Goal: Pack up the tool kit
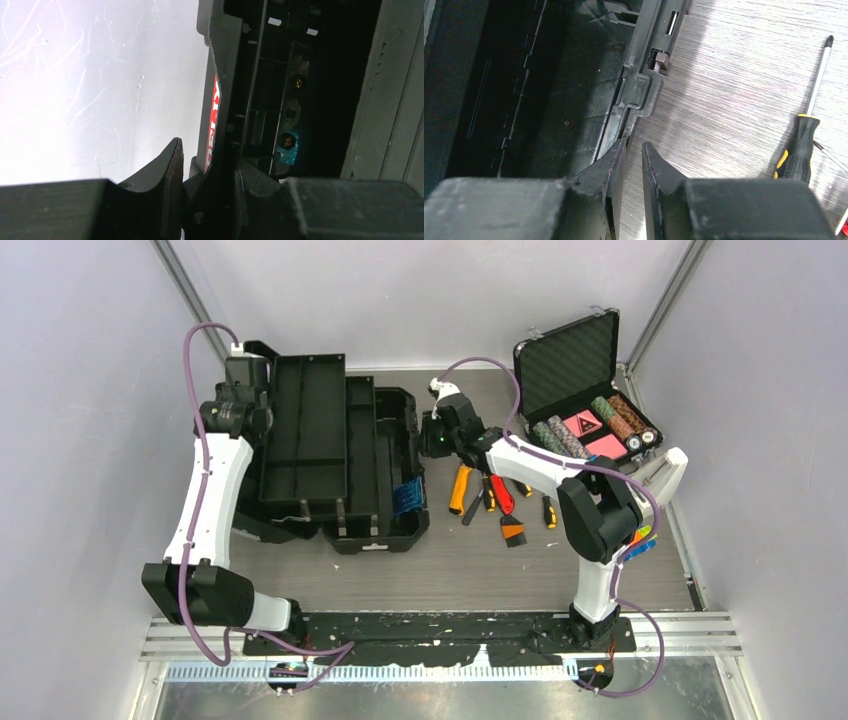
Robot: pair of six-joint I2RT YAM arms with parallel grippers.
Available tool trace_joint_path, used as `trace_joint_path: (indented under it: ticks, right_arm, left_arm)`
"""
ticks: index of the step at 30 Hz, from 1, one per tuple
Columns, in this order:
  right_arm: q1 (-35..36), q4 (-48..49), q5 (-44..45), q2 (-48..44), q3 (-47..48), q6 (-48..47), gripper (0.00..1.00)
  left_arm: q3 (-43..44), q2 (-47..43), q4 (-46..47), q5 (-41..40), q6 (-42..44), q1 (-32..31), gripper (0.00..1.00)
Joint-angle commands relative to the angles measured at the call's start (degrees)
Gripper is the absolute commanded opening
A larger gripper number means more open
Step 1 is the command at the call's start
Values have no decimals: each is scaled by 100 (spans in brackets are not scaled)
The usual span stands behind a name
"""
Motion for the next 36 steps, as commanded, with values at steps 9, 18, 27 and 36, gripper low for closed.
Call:
trace_joint_path:
  ticks: [9, 18, 27, 36]
  right_arm:
    - [-179, 183, -577, -300, -372, 82, 35]
    - [-276, 154, 0, -1385, -1095, -323, 53]
    - [-269, 664, -165, -2231, -1955, -667, 61]
    - [-109, 1350, -796, -2734, -2574, -1136, 63]
  left_arm:
    - [1459, 85, 1323, 1140, -1461, 457, 0]
    - [1407, -205, 1237, 2432, -2271, 450, 0]
    - [1525, -16, 1422, 2505, -2472, 462, 0]
    - [1637, 469, 1655, 2931, -3060, 511, 0]
